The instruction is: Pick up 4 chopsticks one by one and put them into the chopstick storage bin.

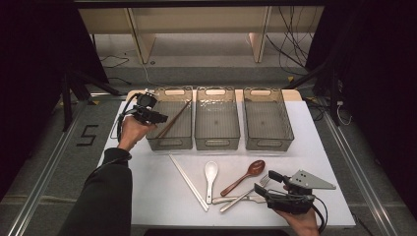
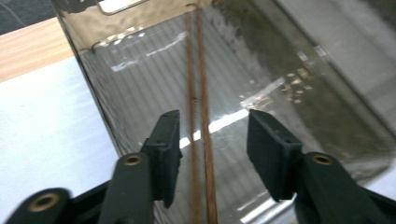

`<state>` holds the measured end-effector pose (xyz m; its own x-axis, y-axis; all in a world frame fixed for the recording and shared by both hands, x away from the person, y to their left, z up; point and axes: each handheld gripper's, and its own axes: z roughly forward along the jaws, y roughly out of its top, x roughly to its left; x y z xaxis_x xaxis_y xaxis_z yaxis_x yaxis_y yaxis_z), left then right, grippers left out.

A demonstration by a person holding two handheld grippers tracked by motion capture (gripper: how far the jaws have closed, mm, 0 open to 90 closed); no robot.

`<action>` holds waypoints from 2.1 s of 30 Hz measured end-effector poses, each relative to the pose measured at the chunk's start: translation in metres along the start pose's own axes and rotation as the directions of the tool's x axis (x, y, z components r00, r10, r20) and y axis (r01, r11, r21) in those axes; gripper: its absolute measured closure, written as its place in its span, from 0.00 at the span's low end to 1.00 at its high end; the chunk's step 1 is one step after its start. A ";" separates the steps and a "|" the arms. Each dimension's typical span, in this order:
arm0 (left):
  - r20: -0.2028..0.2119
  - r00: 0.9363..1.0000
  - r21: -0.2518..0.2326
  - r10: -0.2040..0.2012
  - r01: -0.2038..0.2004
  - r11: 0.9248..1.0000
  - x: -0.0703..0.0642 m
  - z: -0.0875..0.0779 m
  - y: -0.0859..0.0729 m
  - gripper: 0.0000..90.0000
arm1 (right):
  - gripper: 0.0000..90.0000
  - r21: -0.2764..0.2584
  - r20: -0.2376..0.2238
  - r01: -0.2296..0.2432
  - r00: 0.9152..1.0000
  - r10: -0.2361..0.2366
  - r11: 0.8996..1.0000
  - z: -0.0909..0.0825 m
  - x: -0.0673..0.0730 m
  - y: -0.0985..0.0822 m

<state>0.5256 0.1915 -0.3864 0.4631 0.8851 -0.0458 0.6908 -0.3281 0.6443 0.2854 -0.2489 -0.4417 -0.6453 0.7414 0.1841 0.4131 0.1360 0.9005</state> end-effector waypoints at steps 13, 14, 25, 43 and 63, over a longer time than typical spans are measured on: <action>0.030 0.998 -0.031 -0.048 0.049 0.998 -0.033 -0.039 -0.028 0.28 | 0.31 0.008 -0.006 0.008 1.000 -0.008 1.000 0.001 0.003 0.001; 0.032 0.998 -0.034 -0.060 0.061 0.998 -0.034 -0.040 -0.032 0.27 | 0.31 0.010 -0.006 0.008 1.000 -0.007 1.000 0.001 0.003 0.001; 0.062 0.992 -0.059 -0.109 0.113 0.992 -0.045 -0.050 -0.079 0.23 | 0.31 0.036 -0.009 0.034 0.999 -0.033 0.999 0.006 0.010 0.004; 0.103 0.994 -0.038 -0.026 0.030 0.999 -0.077 -0.046 -0.102 0.23 | 0.31 0.050 -0.011 0.036 0.999 -0.036 0.998 0.008 0.011 0.005; 0.202 0.944 0.043 0.260 -0.274 0.961 -0.114 -0.034 -0.104 0.42 | 0.31 0.052 -0.007 0.039 0.999 -0.038 0.998 0.007 0.010 0.004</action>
<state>0.3818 0.1362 -0.4224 0.7293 0.6836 -0.0297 0.5608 -0.5723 0.5984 0.2851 -0.2360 -0.4394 -0.6655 0.7307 0.1524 0.4205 0.1983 0.8854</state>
